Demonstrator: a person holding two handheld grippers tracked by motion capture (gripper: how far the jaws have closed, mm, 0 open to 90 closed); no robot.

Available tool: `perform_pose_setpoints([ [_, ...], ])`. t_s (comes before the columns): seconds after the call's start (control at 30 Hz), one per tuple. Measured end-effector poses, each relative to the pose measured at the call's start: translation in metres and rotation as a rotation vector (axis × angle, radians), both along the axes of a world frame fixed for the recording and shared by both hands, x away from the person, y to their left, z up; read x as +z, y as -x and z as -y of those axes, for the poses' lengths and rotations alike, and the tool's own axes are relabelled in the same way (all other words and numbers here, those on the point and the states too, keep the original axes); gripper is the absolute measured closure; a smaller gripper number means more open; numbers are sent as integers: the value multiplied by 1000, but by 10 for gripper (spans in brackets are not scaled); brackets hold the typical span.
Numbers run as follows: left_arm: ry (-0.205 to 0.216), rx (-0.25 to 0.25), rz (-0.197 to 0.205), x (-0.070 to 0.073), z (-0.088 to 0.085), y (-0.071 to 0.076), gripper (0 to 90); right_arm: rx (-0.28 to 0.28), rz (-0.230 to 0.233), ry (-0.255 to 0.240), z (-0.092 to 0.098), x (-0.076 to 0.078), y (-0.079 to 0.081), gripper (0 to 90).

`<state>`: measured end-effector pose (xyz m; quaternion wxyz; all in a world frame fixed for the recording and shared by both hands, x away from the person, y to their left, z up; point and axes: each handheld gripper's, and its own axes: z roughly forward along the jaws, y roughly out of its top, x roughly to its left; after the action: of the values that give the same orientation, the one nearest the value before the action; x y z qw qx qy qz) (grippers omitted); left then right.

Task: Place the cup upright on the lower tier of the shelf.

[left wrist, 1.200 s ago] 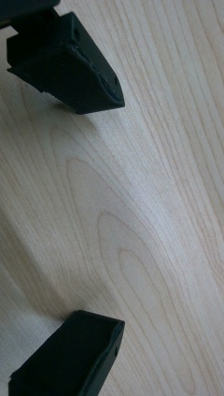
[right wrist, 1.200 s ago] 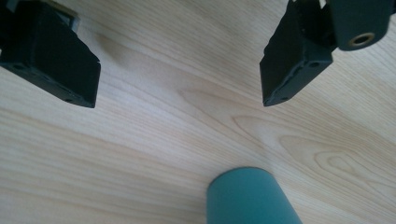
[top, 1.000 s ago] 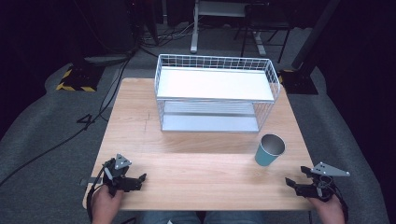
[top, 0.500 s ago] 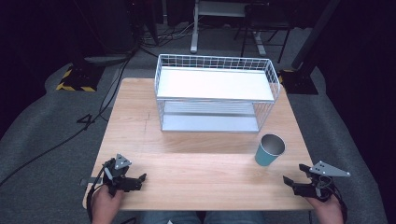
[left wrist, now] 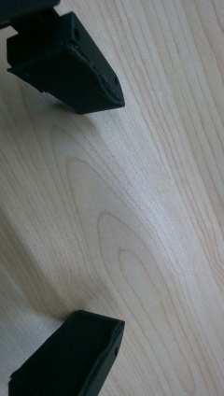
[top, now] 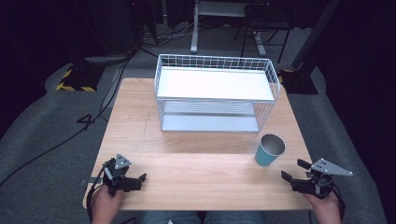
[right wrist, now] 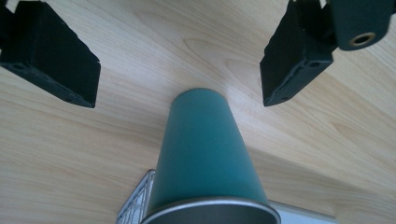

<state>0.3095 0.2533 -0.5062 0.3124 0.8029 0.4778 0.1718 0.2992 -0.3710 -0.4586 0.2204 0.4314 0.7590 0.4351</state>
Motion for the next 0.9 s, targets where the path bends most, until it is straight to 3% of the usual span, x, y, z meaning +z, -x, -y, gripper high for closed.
perform_pose_setpoints([
  [0.17,3,0,1,0,0,-1,0,-3,12,-11,-6,1,-7,127],
  [0.53,-1,5,1,0,0,0,0,-4,-27,-48,-18,-3,-28,129],
  [0.9,2,11,2,0,1,1,0,25,-42,-24,-38,-12,-46,148],
])
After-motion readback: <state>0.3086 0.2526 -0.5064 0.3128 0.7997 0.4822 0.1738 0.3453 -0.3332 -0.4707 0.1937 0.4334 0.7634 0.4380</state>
